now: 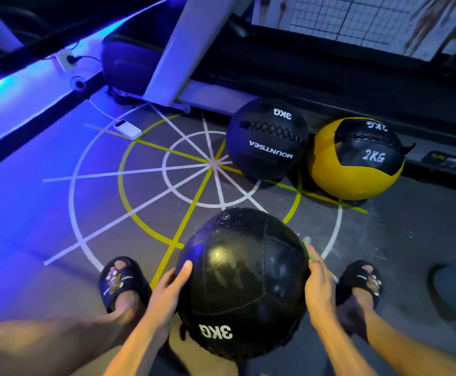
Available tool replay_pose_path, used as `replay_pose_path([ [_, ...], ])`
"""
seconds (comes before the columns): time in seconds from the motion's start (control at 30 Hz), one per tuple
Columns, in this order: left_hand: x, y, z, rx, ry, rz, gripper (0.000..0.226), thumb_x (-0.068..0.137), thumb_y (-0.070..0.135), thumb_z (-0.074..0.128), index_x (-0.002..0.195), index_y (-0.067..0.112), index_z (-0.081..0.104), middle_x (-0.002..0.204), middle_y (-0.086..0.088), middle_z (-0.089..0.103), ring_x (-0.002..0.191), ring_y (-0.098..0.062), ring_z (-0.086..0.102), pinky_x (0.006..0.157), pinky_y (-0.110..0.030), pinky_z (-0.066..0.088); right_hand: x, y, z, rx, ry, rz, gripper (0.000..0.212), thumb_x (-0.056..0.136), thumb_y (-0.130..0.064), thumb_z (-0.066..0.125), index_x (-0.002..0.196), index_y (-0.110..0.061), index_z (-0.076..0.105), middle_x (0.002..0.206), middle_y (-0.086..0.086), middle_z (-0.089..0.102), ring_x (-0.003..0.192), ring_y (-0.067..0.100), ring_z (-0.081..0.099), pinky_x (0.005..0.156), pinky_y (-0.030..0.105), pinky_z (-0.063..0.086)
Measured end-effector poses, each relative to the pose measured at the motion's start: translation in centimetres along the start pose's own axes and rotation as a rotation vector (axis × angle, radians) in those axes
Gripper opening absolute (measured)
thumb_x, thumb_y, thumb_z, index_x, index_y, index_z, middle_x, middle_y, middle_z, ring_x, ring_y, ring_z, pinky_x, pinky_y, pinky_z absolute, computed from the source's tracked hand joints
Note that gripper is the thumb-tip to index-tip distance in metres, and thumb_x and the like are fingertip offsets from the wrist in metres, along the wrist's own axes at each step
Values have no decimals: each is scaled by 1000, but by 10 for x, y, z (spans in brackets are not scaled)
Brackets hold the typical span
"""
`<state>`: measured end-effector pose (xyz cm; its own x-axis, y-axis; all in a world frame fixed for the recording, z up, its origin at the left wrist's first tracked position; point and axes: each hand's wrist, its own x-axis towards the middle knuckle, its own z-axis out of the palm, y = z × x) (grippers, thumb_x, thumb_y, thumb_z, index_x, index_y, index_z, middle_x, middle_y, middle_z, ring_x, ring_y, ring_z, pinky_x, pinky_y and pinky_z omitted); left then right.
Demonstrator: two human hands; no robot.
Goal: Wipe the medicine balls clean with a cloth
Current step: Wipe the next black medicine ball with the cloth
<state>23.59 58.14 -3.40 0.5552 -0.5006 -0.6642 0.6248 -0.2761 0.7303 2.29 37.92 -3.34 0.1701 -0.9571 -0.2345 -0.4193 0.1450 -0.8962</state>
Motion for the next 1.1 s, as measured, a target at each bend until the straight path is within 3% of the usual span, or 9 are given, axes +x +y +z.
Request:
replay_pose_path([
  [0.1,-2,25,-18,160,102,199,62,64,60,89,109,20,69,106,5,78,101,-11,73,84,-27,55,-9,14,33,84,-48,130,45,107,-19,34,145,-29,54,149,-7,53,136,8,44,118,35,32],
  [0.27,3,22,-21,744,281,270,120,43,93,73,137,23,50,129,5,44,129,-27,46,110,-40,35,-22,33,50,-223,-100,201,48,110,-17,24,157,-20,34,161,2,35,152,25,25,123,49,14],
  [0.33,4,16,-9,740,255,323,118,48,87,77,140,19,46,128,7,36,134,-28,37,115,-41,28,-20,30,42,-350,-105,205,50,110,-14,20,160,-17,26,165,4,26,155,27,15,123,51,7],
  [0.47,8,3,2,613,190,396,140,39,93,77,147,13,37,137,9,40,140,-21,41,120,-45,33,-23,0,42,-284,-22,101,48,110,-21,24,158,-20,32,163,-2,32,151,20,28,119,33,20],
  [0.63,9,1,10,594,159,416,156,34,101,68,154,9,27,140,11,38,143,-18,38,120,-48,34,-48,-53,99,-535,-108,-476,60,105,-29,16,143,3,51,152,17,48,143,29,44,121,41,29],
  [0.73,3,0,14,615,197,409,161,29,104,63,153,7,30,138,14,34,144,-17,36,120,-45,33,-58,-58,107,-678,-323,-733,61,103,-34,19,153,-7,40,161,6,34,152,16,25,124,31,8],
  [0.8,3,-1,15,605,205,397,160,27,101,67,152,7,32,138,17,33,144,-18,37,120,-46,33,-45,-52,81,-683,-301,-713,60,102,-34,20,158,-15,32,163,-5,23,153,9,16,125,25,4],
  [0.97,-4,-7,23,671,211,400,158,30,103,63,153,8,31,149,10,35,149,-20,28,123,-46,26,-20,-24,29,-522,-140,-135,51,109,-20,26,160,-23,24,165,-1,28,150,23,32,119,31,23],
  [1.1,-6,-7,26,719,205,406,148,42,96,69,154,9,28,160,-3,34,152,-25,23,123,-51,23,-51,-51,78,-576,-193,-500,58,103,-29,24,154,-4,37,161,3,30,152,19,25,123,23,7],
])
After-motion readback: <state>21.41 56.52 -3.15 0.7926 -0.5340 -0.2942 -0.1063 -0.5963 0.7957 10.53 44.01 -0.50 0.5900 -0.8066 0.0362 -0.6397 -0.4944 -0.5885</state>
